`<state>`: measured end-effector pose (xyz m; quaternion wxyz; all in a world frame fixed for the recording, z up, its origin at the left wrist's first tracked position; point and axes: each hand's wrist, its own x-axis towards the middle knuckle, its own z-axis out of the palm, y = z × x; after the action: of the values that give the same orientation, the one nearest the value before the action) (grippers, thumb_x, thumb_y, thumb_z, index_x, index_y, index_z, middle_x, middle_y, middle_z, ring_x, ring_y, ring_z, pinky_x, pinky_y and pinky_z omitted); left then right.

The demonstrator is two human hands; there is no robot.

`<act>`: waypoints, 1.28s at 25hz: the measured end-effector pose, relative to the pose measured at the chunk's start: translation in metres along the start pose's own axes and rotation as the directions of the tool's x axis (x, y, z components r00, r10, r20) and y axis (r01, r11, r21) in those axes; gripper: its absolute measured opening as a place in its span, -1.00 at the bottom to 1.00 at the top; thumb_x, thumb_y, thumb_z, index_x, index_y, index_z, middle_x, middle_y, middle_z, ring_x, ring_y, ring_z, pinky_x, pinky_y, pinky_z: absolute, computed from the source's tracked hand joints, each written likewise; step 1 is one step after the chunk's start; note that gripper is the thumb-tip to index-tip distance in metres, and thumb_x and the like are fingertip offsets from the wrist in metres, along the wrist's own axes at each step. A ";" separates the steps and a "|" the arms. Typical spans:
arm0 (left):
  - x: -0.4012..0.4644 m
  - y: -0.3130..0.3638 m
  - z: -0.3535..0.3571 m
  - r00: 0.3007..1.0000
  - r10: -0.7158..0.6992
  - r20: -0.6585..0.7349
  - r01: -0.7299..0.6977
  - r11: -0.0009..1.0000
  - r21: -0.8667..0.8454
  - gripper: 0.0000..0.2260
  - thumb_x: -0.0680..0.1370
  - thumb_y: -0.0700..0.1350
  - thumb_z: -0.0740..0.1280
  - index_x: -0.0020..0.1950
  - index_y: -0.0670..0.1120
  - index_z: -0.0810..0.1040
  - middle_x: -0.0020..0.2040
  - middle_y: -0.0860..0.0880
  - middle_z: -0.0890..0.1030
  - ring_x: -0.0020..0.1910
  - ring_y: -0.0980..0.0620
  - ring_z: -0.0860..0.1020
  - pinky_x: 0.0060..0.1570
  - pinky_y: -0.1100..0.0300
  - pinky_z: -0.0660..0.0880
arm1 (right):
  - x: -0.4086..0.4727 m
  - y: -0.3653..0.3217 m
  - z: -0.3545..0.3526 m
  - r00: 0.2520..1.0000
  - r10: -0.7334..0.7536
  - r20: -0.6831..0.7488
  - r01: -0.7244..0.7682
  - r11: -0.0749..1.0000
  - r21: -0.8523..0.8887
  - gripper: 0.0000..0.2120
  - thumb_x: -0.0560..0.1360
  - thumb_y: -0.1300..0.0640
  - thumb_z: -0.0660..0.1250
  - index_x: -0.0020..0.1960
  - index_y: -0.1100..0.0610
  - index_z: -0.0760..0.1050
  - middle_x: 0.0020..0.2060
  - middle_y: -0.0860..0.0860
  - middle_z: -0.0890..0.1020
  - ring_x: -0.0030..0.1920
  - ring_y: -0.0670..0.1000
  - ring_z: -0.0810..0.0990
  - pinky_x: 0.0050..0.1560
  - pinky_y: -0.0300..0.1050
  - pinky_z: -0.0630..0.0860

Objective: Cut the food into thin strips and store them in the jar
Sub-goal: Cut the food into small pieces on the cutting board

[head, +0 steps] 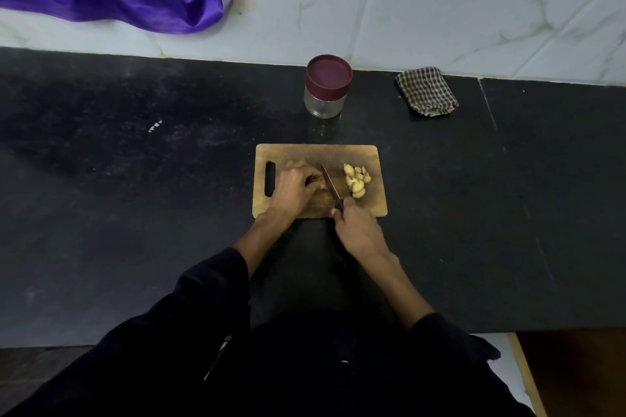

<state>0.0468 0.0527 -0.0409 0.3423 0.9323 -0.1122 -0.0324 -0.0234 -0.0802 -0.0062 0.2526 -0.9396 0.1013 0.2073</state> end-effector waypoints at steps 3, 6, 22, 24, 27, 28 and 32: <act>0.002 0.001 0.001 1.000 -0.024 -0.011 0.024 1.000 -0.007 -0.82 0.44 -0.18 0.45 0.04 -0.14 0.66 0.04 -0.08 0.62 0.09 -0.02 0.50 0.11 0.25 0.31 | 0.001 -0.002 0.002 1.000 0.007 -0.007 -0.007 0.999 -0.034 -0.81 0.67 0.04 0.15 0.18 0.14 0.40 -0.06 0.06 0.57 -0.03 0.07 0.59 -0.06 0.06 0.55; 0.003 0.001 0.001 0.999 -0.037 -0.016 0.037 0.999 -0.006 -0.82 0.43 -0.18 0.46 0.02 -0.13 0.67 0.03 -0.08 0.62 0.09 -0.02 0.50 0.11 0.29 0.27 | 0.003 -0.004 0.003 1.000 0.008 -0.025 -0.010 0.999 -0.045 -0.81 0.67 0.06 0.14 0.20 0.14 0.39 -0.07 0.06 0.57 -0.04 0.06 0.59 -0.05 0.07 0.55; -0.001 0.003 0.004 1.000 -0.012 -0.029 0.012 1.000 -0.007 -0.91 0.48 -0.23 0.40 -0.05 -0.14 0.67 0.00 -0.09 0.61 0.08 -0.02 0.49 0.11 0.29 0.27 | 0.027 -0.030 -0.008 0.998 0.061 -0.009 -0.062 0.989 -0.137 -0.75 0.64 0.14 0.17 0.29 0.18 0.40 0.14 0.15 0.60 0.13 0.14 0.59 -0.05 -0.02 0.45; -0.002 0.002 0.004 0.999 0.004 -0.040 -0.005 1.000 -0.014 -0.90 0.48 -0.23 0.39 -0.05 -0.13 0.67 -0.01 -0.09 0.62 0.08 0.00 0.50 0.15 0.26 0.28 | 0.030 -0.032 -0.008 0.998 0.066 -0.005 -0.066 0.989 -0.131 -0.74 0.64 0.14 0.17 0.30 0.17 0.39 0.14 0.14 0.59 0.13 0.14 0.59 -0.01 0.00 0.46; -0.002 0.003 0.006 0.999 0.007 -0.048 -0.007 1.000 -0.011 -0.90 0.47 -0.24 0.40 -0.06 -0.13 0.68 -0.03 -0.08 0.63 0.06 -0.01 0.52 0.17 0.23 0.31 | 0.027 -0.030 -0.005 0.998 0.059 -0.004 -0.059 0.992 -0.114 -0.75 0.63 0.17 0.17 0.29 0.17 0.37 0.13 0.15 0.59 0.12 0.15 0.59 0.04 0.04 0.50; -0.002 0.003 0.007 0.998 0.002 -0.055 -0.003 1.000 -0.008 -0.90 0.46 -0.25 0.41 -0.06 -0.14 0.68 -0.04 -0.09 0.63 0.05 -0.01 0.52 0.16 0.22 0.33 | 0.025 -0.028 -0.004 0.998 0.056 -0.006 -0.057 0.992 -0.114 -0.76 0.63 0.18 0.17 0.29 0.17 0.36 0.12 0.16 0.60 0.12 0.15 0.59 0.04 0.04 0.51; -0.004 0.004 0.010 0.997 -0.025 -0.074 0.023 0.999 -0.040 -0.88 0.46 -0.27 0.41 -0.03 -0.16 0.68 -0.03 -0.10 0.63 0.06 -0.02 0.52 0.10 0.24 0.37 | 0.018 -0.025 0.000 0.998 0.055 -0.010 -0.056 0.990 -0.126 -0.77 0.63 0.22 0.13 0.28 0.18 0.34 0.10 0.18 0.60 0.12 0.18 0.60 0.00 0.03 0.48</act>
<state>0.0404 0.0447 -0.0462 0.3641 0.9273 -0.0874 -0.0039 0.0004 -0.0602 -0.0036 0.1865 -0.9512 0.1151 0.2172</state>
